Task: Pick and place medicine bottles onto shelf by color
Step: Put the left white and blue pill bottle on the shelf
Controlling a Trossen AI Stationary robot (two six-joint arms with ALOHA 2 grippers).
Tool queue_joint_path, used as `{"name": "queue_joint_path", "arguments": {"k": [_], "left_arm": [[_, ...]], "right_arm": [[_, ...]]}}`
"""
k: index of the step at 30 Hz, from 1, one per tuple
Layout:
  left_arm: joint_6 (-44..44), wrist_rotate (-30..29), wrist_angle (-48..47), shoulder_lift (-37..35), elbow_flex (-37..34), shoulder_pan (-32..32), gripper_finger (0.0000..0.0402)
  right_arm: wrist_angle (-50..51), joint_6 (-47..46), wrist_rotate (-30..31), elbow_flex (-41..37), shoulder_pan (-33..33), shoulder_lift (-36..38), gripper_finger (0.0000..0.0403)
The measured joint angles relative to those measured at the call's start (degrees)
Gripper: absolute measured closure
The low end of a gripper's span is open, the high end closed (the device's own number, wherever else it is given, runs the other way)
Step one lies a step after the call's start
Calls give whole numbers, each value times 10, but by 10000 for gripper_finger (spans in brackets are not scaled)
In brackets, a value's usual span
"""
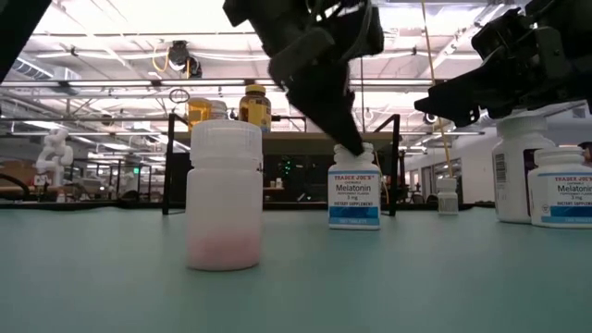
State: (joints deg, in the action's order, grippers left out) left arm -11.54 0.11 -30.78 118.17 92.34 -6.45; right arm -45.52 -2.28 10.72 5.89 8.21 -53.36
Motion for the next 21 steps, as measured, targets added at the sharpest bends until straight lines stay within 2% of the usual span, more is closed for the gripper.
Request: {"name": "queue_joint_path", "arguments": {"k": [6,16,21], "left_arm": [[11,-4,-7,2,1,1,136],[18,-4,-17,2,1,2,224],[22,-5,-21,-1,1,2,222]], "right_arm": [[-1,0,0,0,0,0,177],[-2,0,0,0,0,0,177],[-2,0,0,0,0,0,177]]}}
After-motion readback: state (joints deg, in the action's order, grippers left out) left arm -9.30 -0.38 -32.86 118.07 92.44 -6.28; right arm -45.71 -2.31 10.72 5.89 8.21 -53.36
